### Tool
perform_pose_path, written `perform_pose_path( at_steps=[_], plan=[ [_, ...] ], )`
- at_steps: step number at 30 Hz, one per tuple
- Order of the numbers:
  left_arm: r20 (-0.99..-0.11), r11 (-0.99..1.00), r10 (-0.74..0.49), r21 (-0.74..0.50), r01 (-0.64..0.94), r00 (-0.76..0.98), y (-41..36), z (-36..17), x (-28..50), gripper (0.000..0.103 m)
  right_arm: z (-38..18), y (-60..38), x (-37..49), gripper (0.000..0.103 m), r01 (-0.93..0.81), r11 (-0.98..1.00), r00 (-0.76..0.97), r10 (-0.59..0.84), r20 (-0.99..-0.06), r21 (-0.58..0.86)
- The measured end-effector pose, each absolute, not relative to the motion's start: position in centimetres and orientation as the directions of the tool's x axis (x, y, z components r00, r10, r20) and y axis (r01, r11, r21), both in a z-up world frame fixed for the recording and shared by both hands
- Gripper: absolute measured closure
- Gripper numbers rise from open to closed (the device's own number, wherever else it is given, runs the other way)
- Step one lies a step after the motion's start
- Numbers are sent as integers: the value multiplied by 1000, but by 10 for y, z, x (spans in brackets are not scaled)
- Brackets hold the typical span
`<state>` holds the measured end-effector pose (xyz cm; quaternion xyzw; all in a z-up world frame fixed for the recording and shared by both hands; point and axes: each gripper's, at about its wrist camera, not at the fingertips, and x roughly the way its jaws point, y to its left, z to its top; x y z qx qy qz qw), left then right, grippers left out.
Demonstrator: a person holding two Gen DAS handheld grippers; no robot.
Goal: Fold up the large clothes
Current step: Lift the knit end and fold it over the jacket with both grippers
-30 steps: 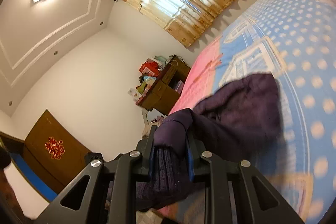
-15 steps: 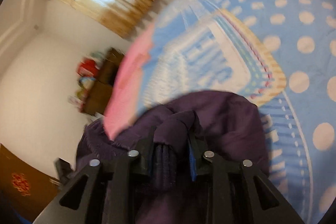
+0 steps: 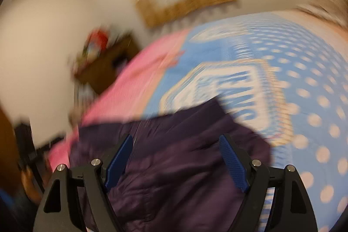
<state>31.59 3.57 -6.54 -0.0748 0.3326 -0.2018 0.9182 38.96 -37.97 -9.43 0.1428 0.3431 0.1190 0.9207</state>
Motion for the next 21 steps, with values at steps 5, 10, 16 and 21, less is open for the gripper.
perform_pose_path(
  at_steps=[5,10,16,21],
  plan=[
    [-668,918,-326,-56,392,668,-28,-98,328,32,-142,-329,420,48,-139,978,625,206,-753,153],
    [-654,916,-381,-168,365,654,-7,-96,334,77,-126,-332,399,77,-142,980,716,198,-669,138],
    [-577,939,-311,-62,339,756,-22,-66,319,79,-87,-326,392,80,-131,988,790,154,-594,82],
    [-562,950,-287,-64,305,776,-25,-56,346,79,-81,-333,410,80,-69,991,795,123,-595,112]
  ],
)
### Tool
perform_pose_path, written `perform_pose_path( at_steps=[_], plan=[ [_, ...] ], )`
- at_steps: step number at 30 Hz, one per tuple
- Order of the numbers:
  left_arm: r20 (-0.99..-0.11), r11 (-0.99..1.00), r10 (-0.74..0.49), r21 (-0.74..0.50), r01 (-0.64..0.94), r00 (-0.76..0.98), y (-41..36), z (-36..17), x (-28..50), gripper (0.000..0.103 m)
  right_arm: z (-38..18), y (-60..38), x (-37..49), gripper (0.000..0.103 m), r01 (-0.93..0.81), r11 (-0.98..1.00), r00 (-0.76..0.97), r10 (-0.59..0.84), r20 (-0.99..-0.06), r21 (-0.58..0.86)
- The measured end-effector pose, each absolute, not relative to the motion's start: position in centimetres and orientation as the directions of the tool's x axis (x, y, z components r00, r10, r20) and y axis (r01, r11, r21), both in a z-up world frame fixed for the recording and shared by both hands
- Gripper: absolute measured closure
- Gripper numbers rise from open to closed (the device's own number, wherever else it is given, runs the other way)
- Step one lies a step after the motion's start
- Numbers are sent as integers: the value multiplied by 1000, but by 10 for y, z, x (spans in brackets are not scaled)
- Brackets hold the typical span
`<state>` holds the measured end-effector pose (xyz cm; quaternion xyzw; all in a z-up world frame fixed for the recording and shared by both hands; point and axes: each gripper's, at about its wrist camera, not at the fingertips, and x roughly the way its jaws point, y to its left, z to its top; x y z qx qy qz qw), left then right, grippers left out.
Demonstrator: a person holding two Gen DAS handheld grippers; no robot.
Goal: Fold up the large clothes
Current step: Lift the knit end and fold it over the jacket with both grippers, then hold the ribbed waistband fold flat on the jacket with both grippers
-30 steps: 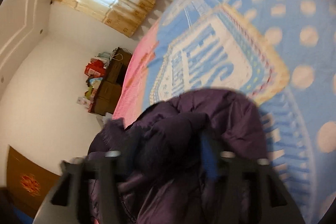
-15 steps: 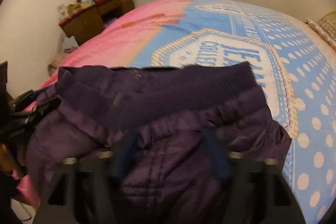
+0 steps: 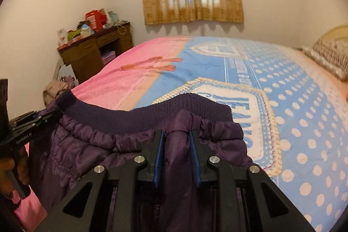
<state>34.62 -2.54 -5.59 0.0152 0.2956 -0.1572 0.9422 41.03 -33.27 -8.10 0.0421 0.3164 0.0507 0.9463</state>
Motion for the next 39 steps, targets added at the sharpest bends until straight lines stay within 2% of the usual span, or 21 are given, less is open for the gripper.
perform_pose_path(
  at_steps=[3,6,14,18,27,30,32,33,34,35,36,37,39],
  plan=[
    [-603,953,-226,25,301,765,-39,-79,372,78,-102,-331,438,80,-41,996,763,85,-641,83],
    [-665,957,-187,43,287,723,-43,-110,391,72,-141,-335,453,79,-19,995,694,83,-715,97],
    [-692,953,-162,75,293,704,-50,-133,394,65,-170,-331,451,78,-16,998,676,57,-735,62],
    [-702,956,-164,60,286,693,-48,-134,395,61,-174,-325,457,78,-17,1000,664,28,-747,23],
    [-703,958,-166,49,281,691,-48,-135,397,61,-176,-320,459,76,-15,1000,665,11,-747,1],
    [-701,961,-140,74,266,699,-50,-127,395,55,-171,-318,459,73,-19,1000,655,10,-756,-3],
    [-663,964,-124,95,248,739,-50,-110,381,51,-158,-318,454,59,9,1000,642,-15,-767,-12],
    [-631,968,-126,91,234,765,-50,-98,370,45,-150,-317,449,53,31,999,650,-38,-759,-23],
    [-609,971,-134,75,226,781,-50,-89,362,33,-137,-314,438,40,53,998,690,-49,-722,-18],
    [-575,972,-170,36,232,800,-51,-76,350,26,-127,-310,427,28,57,998,730,-43,-682,-1],
    [-550,970,-194,14,241,812,-53,-69,343,16,-120,-305,419,24,59,998,755,-46,-654,-2],
    [-529,969,-205,8,247,823,-58,-63,336,11,-117,-298,413,22,59,998,771,-60,-635,-23],
    [-524,956,-238,25,293,818,-78,-61,328,8,-121,-281,411,22,39,990,767,-116,-631,-135]
  ],
)
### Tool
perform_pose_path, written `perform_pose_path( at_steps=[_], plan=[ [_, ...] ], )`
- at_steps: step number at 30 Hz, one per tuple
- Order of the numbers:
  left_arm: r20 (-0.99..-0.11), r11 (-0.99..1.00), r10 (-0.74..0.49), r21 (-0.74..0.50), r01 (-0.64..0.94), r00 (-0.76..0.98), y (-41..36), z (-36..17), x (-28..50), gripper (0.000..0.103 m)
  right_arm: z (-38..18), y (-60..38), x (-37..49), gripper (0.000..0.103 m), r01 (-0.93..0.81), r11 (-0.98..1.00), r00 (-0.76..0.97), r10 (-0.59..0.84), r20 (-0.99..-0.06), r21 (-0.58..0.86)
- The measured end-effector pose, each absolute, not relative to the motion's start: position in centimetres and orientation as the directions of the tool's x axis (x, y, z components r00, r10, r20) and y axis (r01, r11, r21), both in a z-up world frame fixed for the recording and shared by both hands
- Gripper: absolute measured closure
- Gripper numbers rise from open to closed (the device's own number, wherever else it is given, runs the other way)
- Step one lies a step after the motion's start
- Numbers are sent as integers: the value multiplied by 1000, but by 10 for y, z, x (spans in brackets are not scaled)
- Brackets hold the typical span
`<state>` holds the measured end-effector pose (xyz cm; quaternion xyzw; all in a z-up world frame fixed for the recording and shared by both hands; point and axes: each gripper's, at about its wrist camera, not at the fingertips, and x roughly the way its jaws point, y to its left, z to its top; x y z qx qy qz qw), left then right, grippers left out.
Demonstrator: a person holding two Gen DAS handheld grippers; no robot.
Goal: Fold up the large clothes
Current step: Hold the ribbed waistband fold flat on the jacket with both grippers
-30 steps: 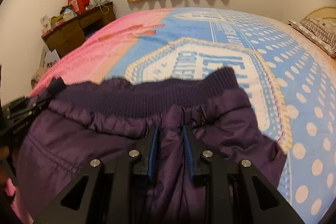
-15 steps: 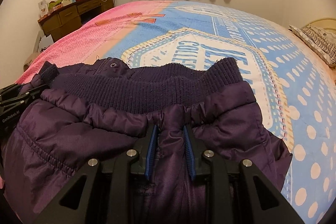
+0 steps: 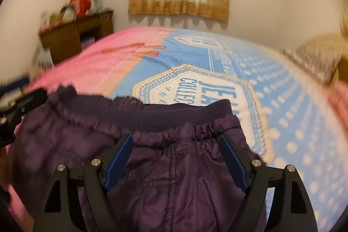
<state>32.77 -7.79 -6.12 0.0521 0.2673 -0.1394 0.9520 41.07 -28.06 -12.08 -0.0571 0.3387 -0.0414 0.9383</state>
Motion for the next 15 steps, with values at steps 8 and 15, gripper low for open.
perform_pose_path(
  at_steps=[8,15],
  plan=[
    [-672,952,-143,109,288,726,-111,-132,357,5,-170,-307,422,21,54,995,694,-96,-714,-81],
    [-679,944,-54,204,260,732,-127,-140,361,0,-180,-304,429,19,53,993,665,-115,-738,-108]
  ],
)
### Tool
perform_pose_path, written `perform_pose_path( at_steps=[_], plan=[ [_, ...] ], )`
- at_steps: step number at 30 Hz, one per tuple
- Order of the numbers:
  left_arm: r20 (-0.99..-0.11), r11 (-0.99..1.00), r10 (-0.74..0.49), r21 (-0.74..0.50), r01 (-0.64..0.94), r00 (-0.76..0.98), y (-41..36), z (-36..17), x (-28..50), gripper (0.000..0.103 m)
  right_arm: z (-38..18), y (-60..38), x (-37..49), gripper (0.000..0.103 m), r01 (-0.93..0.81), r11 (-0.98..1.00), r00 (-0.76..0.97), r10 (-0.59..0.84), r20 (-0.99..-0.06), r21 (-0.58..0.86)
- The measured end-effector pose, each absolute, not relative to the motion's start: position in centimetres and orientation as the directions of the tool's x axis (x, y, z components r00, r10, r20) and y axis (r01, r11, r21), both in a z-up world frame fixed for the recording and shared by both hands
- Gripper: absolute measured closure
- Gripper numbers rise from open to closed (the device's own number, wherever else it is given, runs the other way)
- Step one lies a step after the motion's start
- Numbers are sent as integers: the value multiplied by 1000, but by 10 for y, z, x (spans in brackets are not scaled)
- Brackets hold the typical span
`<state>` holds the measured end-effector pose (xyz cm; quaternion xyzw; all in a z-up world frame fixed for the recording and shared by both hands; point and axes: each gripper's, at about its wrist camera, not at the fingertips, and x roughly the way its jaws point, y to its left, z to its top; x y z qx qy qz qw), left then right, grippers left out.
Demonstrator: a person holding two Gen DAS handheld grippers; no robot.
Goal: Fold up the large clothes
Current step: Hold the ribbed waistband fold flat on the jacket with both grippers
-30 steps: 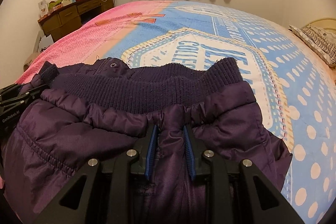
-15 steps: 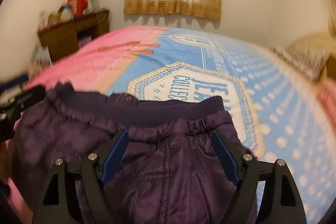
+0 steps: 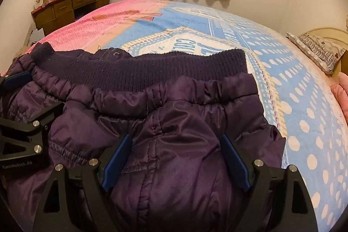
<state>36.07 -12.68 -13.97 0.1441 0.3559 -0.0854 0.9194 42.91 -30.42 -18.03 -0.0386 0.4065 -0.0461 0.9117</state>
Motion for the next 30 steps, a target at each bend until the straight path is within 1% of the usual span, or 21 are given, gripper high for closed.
perform_pose_path(
  at_steps=[12,30],
  plan=[
    [-680,940,-13,243,242,733,-133,-146,358,0,-183,-303,434,17,63,991,659,-129,-741,-117],
    [-676,941,-8,244,234,736,-137,-147,357,0,-183,-301,436,17,71,990,657,-139,-741,-122]
  ],
)
